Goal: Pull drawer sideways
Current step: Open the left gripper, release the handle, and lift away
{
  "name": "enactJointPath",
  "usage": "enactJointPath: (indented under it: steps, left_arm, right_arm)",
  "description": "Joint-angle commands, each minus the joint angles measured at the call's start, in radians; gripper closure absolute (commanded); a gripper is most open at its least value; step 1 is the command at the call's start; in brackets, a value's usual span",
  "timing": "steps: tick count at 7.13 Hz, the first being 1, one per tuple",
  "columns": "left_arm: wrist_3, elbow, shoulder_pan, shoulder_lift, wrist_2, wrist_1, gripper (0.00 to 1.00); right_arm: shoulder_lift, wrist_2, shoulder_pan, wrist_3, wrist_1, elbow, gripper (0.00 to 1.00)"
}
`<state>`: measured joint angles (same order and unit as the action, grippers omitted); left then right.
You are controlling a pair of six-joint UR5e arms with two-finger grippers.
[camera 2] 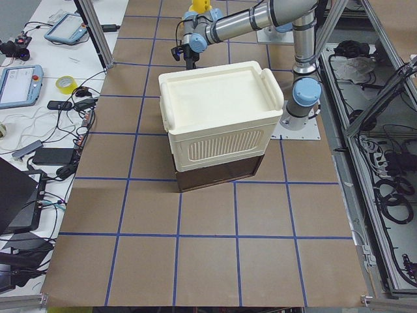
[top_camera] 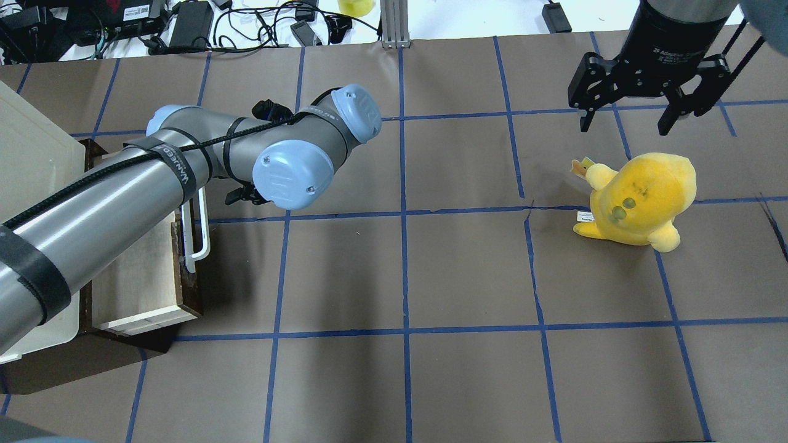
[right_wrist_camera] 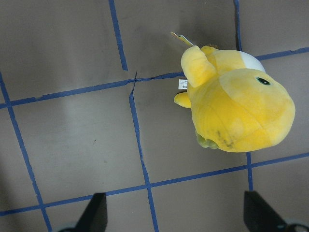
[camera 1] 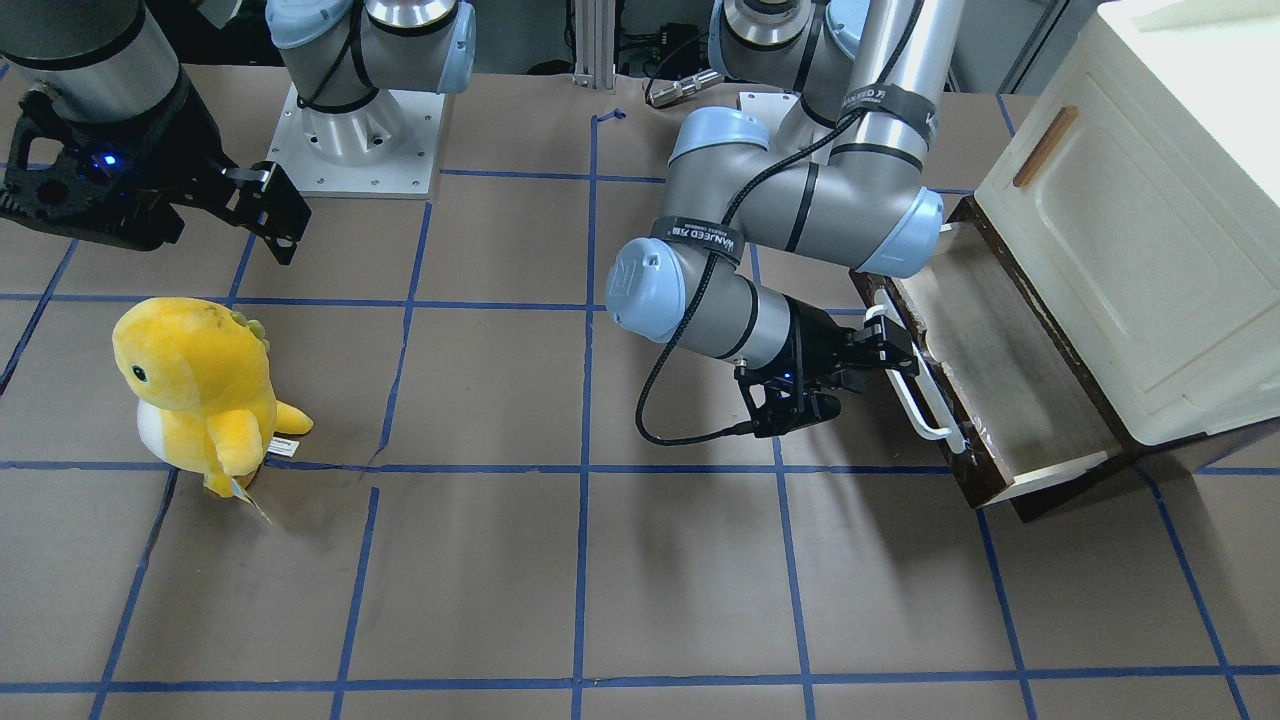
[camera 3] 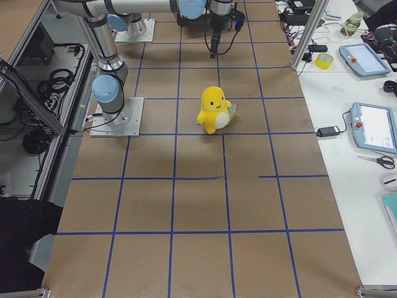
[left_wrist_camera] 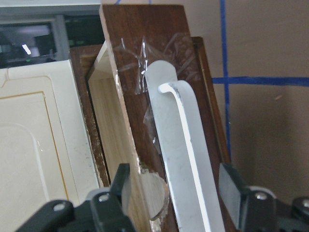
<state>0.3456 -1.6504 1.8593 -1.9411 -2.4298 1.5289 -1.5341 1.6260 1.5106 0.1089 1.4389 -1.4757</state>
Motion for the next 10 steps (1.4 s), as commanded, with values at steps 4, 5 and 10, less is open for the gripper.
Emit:
enactJointPath:
  steps: [4,5,10]
  left_arm:
    - [-0.387,0.112,-0.102,0.253,0.629,-0.058,0.26]
    - [-0.390,0.112,-0.153,0.322,0.725,-0.053,0.19]
    - [-0.404,0.095,-0.224,0.427,0.847,-0.016,0.00]
  right_arm:
    - [0.000,0.000,0.000,0.000,0.000,0.000,0.00]
    - [0.000,0.000,0.000,0.000,0.000,0.000,0.00]
    - [0.000,0.000,0.000,0.000,0.000,0.000,0.00]
